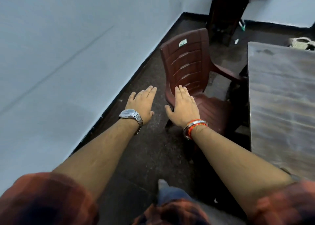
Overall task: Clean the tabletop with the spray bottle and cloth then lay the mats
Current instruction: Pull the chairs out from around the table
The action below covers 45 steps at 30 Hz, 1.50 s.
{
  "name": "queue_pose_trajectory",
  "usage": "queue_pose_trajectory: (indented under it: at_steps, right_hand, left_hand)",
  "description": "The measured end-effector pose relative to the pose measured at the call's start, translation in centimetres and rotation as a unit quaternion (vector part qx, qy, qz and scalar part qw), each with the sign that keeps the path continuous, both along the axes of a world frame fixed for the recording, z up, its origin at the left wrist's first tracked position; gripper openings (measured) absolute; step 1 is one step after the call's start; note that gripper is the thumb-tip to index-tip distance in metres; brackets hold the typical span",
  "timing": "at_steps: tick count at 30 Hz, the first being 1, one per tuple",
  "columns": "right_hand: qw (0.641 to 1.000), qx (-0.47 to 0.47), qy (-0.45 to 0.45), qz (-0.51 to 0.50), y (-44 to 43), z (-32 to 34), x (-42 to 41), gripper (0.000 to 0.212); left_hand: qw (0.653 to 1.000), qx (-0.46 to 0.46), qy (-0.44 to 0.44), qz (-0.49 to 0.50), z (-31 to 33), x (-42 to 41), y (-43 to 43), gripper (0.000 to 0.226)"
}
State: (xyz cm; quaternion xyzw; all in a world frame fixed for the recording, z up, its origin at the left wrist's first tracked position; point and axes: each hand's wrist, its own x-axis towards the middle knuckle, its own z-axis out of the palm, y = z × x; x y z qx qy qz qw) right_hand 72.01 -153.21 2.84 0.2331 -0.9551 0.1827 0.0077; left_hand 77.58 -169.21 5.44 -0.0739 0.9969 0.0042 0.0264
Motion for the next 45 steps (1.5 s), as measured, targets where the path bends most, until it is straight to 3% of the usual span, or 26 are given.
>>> queue_pose_trajectory:
  at_steps: [14, 20, 22, 26, 32, 36, 38, 42, 45]
  right_hand:
    - [0.987, -0.051, -0.03, -0.153, -14.9, -0.7, -28.8, 0.084]
    - [0.966, -0.077, -0.059, -0.24, -18.2, -1.5, -38.3, 0.092]
    - [0.951, -0.094, -0.078, -0.283, -19.1, -2.0, -41.4, 0.094]
    - [0.911, -0.132, -0.137, -0.366, -20.7, -3.2, -47.7, 0.103]
    - [0.823, -0.131, -0.224, -0.504, -22.9, -4.2, -53.2, 0.105]
    - [0.76, -0.14, -0.241, -0.587, -24.5, -4.1, -54.8, 0.089]
    - [0.739, -0.134, -0.239, -0.615, -25.7, -4.0, -55.1, 0.08]
    - [0.713, -0.087, -0.212, -0.662, -27.6, -4.7, -55.4, 0.06]
    - [0.725, -0.047, -0.165, -0.667, -27.9, -5.0, -55.2, 0.046]
  left_hand:
    - [0.984, -0.074, -0.045, -0.154, -0.4, -34.2, -14.9, 0.103]
    - [0.947, -0.113, -0.06, -0.296, -1.6, -48.6, -16.4, 0.082]
    - [0.918, -0.151, -0.052, -0.364, -2.3, -53.2, -15.9, 0.077]
    - [0.826, -0.215, -0.032, -0.519, -4.4, -62.1, -14.7, 0.073]
    - [0.649, -0.223, -0.035, -0.727, -6.5, -71.8, -11.2, 0.058]
    - [0.509, -0.16, 0.006, -0.846, -7.0, -74.6, -10.1, 0.054]
    - [0.46, -0.146, 0.012, -0.876, -7.4, -75.4, -9.5, 0.053]
    - [0.442, -0.107, 0.012, -0.89, -7.6, -75.0, -9.3, 0.02]
    - [0.469, -0.103, -0.002, -0.877, -7.9, -74.6, -9.3, 0.036]
